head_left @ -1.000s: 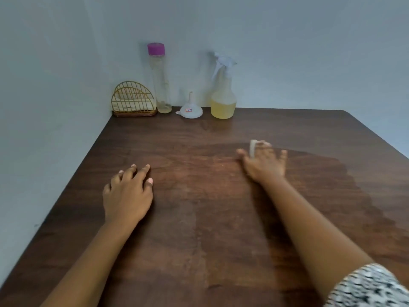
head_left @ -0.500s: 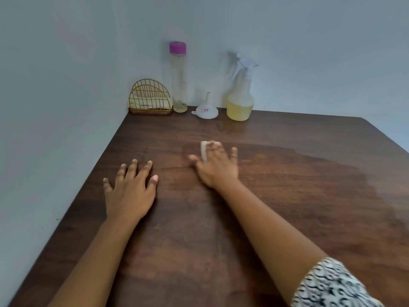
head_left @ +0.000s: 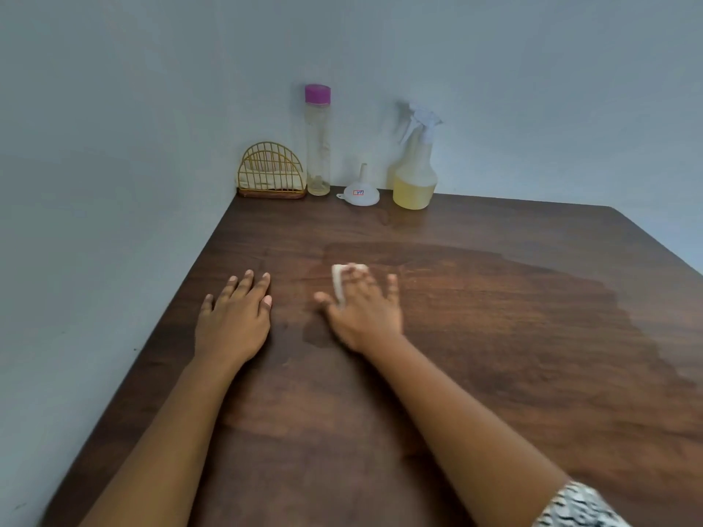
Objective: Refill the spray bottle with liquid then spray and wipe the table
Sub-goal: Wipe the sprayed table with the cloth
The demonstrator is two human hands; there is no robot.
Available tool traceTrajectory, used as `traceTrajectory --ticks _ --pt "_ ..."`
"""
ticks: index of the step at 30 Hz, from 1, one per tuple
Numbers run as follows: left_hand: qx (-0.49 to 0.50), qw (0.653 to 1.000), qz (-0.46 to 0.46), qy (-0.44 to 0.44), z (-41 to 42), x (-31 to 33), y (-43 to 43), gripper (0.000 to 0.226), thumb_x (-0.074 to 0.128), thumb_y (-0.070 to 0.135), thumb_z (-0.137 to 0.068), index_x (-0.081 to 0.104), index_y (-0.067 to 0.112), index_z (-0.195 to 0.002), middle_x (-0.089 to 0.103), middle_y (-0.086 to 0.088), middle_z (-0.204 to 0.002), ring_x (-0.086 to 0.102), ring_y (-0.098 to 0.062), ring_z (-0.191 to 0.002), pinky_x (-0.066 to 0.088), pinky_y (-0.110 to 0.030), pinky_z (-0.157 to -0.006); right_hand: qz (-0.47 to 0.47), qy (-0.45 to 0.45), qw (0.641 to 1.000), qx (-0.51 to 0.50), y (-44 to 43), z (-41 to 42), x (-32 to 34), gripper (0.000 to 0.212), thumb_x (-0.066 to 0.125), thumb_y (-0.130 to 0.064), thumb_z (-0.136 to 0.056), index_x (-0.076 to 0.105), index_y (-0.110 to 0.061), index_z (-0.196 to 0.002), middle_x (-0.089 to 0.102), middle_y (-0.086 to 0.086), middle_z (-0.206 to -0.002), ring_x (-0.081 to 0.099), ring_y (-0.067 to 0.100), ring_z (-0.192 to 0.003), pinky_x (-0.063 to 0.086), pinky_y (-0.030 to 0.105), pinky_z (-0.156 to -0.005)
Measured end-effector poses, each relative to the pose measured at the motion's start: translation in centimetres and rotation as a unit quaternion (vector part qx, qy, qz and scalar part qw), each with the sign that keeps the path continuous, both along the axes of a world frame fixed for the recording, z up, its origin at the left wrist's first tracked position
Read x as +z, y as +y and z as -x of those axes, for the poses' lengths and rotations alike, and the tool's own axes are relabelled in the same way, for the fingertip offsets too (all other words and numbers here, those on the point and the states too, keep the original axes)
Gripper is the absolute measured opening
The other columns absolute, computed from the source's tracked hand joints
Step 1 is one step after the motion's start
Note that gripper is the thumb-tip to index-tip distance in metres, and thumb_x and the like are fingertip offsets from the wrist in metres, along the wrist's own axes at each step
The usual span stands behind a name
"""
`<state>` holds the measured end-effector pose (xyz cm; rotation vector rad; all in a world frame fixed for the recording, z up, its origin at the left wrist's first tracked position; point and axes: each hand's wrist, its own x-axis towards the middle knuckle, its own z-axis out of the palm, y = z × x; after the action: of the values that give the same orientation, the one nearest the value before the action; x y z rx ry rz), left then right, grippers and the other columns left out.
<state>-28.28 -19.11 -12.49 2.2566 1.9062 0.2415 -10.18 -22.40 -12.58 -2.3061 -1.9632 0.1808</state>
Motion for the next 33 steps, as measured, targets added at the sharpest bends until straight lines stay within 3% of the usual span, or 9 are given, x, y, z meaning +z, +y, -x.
traceTrajectory --ticks 3,6,9,13,20,24,27,29,33 --pt "-0.007 1.0 0.004 0.008 0.3 0.0 -1.0 0.051 0.02 0.037 -0.102 0.014 0.031 -0.152 0.01 0.005 -0.162 0.008 -0.017 -0.149 0.01 -0.046 -0.118 0.021 -0.007 0.993 -0.12 -2.7 -7.0 0.4 0.078 0.011 -0.065 -0.092 0.004 -0.015 -0.152 0.002 -0.001 -0.161 -0.002 0.012 -0.148 -0.01 0.049 -0.115" --pt "-0.004 1.0 0.003 0.009 0.2 0.0 -2.0 0.051 0.019 0.038 -0.102 0.013 0.03 -0.152 0.01 0.003 -0.162 0.007 -0.018 -0.149 0.009 -0.047 -0.118 0.043 -0.014 0.983 -0.176 -3.8 -7.7 0.7 0.081 0.008 -0.066 -0.091 0.001 -0.013 -0.151 -0.001 0.003 -0.161 -0.006 0.016 -0.148 -0.011 0.05 -0.116" --pt "0.005 1.0 -0.001 0.009 0.4 -0.2 -3.1 0.052 0.019 0.04 -0.102 0.013 0.03 -0.152 0.009 0.004 -0.162 0.006 -0.018 -0.149 0.009 -0.048 -0.117 0.012 -0.005 0.997 -0.08 -3.5 -0.5 0.3 0.081 0.012 -0.065 -0.092 0.001 -0.01 -0.151 0.002 0.008 -0.16 -0.005 0.021 -0.148 -0.011 0.049 -0.115" --pt "0.008 1.0 -0.009 0.013 1.1 -0.6 -4.7 0.052 0.022 0.041 -0.101 0.016 0.031 -0.152 0.011 0.004 -0.162 0.008 -0.018 -0.149 0.01 -0.048 -0.117 -0.005 0.023 0.999 0.044 -6.0 5.7 -0.2 0.079 0.014 -0.064 -0.092 0.0 -0.014 -0.152 0.0 0.001 -0.161 -0.007 0.014 -0.147 -0.018 0.046 -0.113" --pt "0.006 1.0 -0.012 0.014 1.3 -0.5 -5.8 0.052 0.022 0.041 -0.101 0.017 0.03 -0.152 0.011 0.003 -0.162 0.008 -0.02 -0.149 0.009 -0.049 -0.117 0.028 -0.016 0.99 -0.135 -10.9 -5.7 0.2 0.081 0.009 -0.067 -0.09 0.0 -0.016 -0.152 -0.002 -0.001 -0.161 -0.006 0.012 -0.147 -0.012 0.049 -0.115" --pt "0.007 1.0 -0.013 0.012 1.2 -0.5 -5.8 0.051 0.023 0.041 -0.101 0.019 0.03 -0.151 0.013 0.003 -0.161 0.009 -0.02 -0.149 0.009 -0.05 -0.117 -0.011 -0.002 0.999 -0.037 -11.9 1.5 0.1 0.085 0.012 -0.068 -0.089 0.0 -0.011 -0.152 0.001 0.005 -0.161 -0.006 0.018 -0.148 -0.014 0.047 -0.114" --pt "0.007 1.0 -0.014 0.009 1.3 -0.6 -5.9 0.052 0.024 0.041 -0.101 0.02 0.03 -0.151 0.014 0.003 -0.161 0.01 -0.02 -0.149 0.009 -0.051 -0.117 -0.005 0.032 0.997 0.068 -14.3 7.0 -0.2 0.096 -0.005 -0.074 -0.076 -0.002 -0.015 -0.151 -0.003 0.001 -0.161 -0.01 0.013 -0.147 -0.024 0.042 -0.109" --pt "0.007 1.0 -0.014 0.006 1.3 -0.6 -5.9 0.052 0.024 0.041 -0.101 0.02 0.03 -0.151 0.014 0.003 -0.161 0.01 -0.021 -0.149 0.009 -0.051 -0.117 -0.006 0.013 0.999 0.053 -15.2 5.0 -0.3 0.096 -0.008 -0.075 -0.074 -0.002 -0.017 -0.152 -0.004 -0.003 -0.16 -0.01 0.01 -0.147 -0.025 0.042 -0.107" --pt "0.007 1.0 -0.013 0.005 1.3 -0.5 -5.9 0.051 0.024 0.041 -0.101 0.021 0.03 -0.151 0.014 0.002 -0.161 0.01 -0.021 -0.149 0.009 -0.051 -0.117 0.017 -0.028 0.996 -0.085 -17.3 -3.5 -0.1 0.084 0.001 -0.07 -0.086 -0.004 -0.018 -0.151 -0.006 -0.004 -0.16 -0.009 0.01 -0.147 -0.017 0.046 -0.112"
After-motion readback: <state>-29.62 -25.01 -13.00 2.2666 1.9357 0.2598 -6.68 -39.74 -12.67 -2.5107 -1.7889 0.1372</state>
